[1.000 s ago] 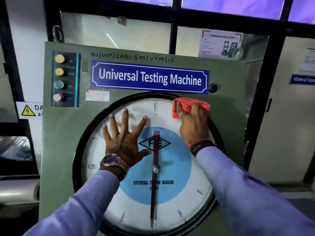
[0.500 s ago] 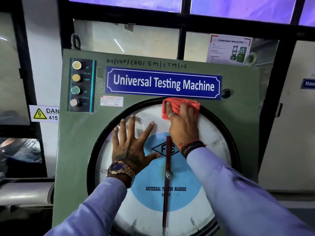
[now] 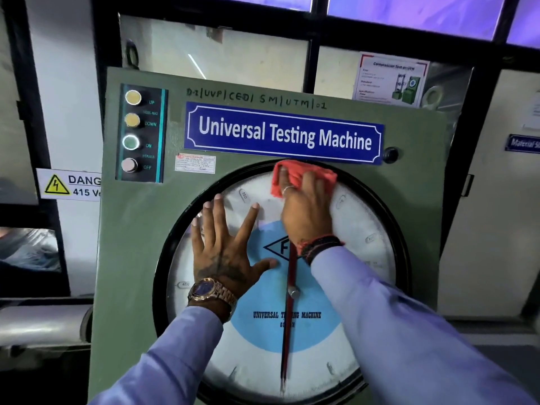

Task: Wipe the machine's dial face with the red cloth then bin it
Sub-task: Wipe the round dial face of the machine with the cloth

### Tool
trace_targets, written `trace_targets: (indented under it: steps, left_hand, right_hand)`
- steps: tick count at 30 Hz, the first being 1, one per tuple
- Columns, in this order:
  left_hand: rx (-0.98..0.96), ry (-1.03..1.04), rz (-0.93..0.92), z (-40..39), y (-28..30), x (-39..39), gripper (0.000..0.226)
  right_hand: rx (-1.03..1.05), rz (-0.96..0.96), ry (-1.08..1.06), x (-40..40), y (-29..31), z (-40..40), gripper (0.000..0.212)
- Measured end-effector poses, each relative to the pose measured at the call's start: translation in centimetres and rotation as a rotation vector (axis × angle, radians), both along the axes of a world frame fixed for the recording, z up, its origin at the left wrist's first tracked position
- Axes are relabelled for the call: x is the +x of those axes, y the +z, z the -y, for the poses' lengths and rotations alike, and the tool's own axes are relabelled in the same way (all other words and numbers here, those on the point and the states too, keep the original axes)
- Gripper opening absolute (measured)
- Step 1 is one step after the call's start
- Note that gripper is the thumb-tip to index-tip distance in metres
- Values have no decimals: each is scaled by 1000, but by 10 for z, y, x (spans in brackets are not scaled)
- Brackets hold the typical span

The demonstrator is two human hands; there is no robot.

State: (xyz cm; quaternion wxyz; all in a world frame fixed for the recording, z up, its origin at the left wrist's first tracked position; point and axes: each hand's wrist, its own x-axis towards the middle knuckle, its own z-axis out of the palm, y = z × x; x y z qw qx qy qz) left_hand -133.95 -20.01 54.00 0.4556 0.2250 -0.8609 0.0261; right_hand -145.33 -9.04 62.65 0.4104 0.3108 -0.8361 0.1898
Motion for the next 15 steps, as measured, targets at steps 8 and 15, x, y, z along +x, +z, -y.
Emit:
trace_targets:
  steps: [8,15]
  left_hand:
    - [25,26,63,4,1,4,145]
    - [11,-6,90,8,-4,2,141]
  right_hand:
    - [-76,21,-71,-32,-7,-42,65]
    - [-32,-7,-24,0,-8,13,71]
